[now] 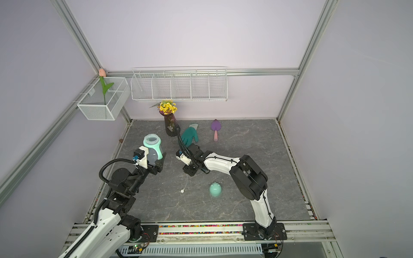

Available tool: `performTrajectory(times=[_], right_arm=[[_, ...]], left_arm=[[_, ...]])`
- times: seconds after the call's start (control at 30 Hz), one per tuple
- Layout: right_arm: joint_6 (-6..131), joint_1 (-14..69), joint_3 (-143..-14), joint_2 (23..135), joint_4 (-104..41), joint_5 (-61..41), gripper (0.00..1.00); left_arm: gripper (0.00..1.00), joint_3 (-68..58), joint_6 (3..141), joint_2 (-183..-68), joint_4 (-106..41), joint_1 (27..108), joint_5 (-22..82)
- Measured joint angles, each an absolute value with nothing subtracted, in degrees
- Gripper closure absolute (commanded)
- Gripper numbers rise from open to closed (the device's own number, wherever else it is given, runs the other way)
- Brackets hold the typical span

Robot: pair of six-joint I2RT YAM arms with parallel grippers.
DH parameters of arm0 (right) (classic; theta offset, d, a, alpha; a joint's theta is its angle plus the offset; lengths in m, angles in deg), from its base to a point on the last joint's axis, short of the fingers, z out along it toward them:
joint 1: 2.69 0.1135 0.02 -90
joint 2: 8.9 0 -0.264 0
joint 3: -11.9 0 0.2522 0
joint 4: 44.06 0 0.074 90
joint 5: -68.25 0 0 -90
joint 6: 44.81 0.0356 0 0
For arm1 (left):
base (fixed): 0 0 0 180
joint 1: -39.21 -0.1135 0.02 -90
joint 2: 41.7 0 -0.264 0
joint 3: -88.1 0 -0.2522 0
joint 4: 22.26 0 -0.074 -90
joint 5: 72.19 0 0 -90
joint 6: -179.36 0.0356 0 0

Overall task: Assemble the baby bottles
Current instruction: Pick up the straw from the center of the board.

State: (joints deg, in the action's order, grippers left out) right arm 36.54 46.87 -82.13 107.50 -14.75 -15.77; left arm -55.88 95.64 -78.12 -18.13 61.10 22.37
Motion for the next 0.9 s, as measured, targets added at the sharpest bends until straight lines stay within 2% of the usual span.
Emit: performTrajectory(times=[0.37, 0.57, 0.73, 0.9], right_arm=[[34.29, 47.72, -82.00, 109.76, -16.02, -17.81, 0.66], [34.27, 47.72, -81.95, 109.73, -16.26, -18.22, 0.83], [34.18, 47.70, -80.99, 106.67, -14.71, -20.25, 0.87], [32.39, 47.66, -82.26, 97.69, -9.46, -25.13, 0.89]], left_arm=[[1.00, -55.88, 95.66, -77.95, -18.33, 61.08, 22.15], [1.00, -55.88, 95.66, -78.08, -18.33, 61.08, 22.26], [1.00, -55.88, 95.66, -79.41, -17.89, 61.08, 24.82], [1.00, -56.01, 95.77, -79.65, -16.43, 61.06, 28.90]])
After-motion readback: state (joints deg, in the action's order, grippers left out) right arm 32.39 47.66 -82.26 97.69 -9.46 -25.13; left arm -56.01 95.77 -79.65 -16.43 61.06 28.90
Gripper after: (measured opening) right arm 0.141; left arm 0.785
